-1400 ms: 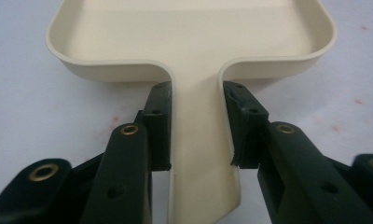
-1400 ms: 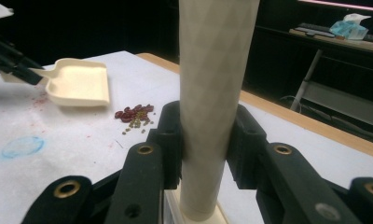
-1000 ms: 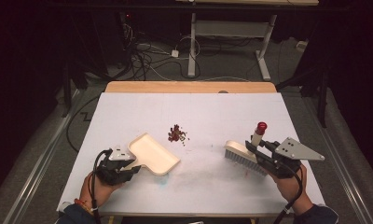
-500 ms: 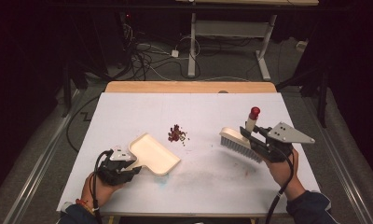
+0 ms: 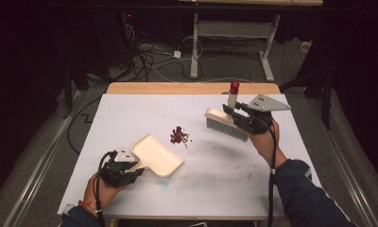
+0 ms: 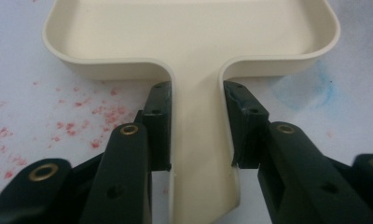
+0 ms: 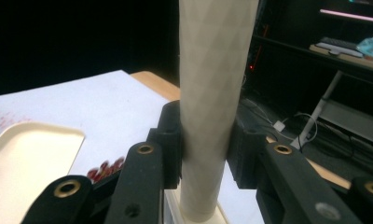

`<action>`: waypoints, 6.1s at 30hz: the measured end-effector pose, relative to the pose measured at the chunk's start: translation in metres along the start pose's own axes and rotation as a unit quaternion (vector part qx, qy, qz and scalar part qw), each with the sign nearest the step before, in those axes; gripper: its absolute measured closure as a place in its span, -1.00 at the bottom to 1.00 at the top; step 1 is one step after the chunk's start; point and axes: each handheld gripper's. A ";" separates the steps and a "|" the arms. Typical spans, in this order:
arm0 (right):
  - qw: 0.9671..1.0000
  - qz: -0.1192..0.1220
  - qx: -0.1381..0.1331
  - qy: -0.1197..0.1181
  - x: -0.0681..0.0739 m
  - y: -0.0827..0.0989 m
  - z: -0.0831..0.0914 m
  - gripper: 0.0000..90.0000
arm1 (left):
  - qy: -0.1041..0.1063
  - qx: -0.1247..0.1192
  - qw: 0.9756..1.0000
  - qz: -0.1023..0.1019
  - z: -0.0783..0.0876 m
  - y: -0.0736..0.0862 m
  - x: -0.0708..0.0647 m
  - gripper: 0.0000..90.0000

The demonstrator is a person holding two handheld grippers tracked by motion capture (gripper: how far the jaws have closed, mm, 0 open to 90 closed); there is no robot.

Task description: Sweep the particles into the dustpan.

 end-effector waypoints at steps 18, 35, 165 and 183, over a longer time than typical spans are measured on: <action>1.000 -0.015 0.016 0.018 0.023 -0.005 -0.107 0.56 | -0.005 0.000 1.000 0.001 -0.008 0.001 0.000 0.41; 1.000 0.007 0.011 -0.013 0.058 0.030 -0.122 0.56 | -0.007 0.005 1.000 -0.005 -0.015 -0.004 0.000 0.41; 0.989 0.053 0.057 -0.127 0.157 0.020 -0.043 0.55 | -0.032 0.003 0.998 0.044 -0.040 -0.015 -0.020 0.41; 0.991 0.007 0.031 -0.128 0.146 0.009 -0.029 0.56 | -0.030 0.006 0.999 0.030 -0.037 -0.013 -0.016 0.41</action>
Point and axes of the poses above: each handheld gripper's, and its own axes: z roughly backward along the jaws, y roughly out of its underside, x roughly to its left, and after that the axes turned 5 degrees about -x, right-handed
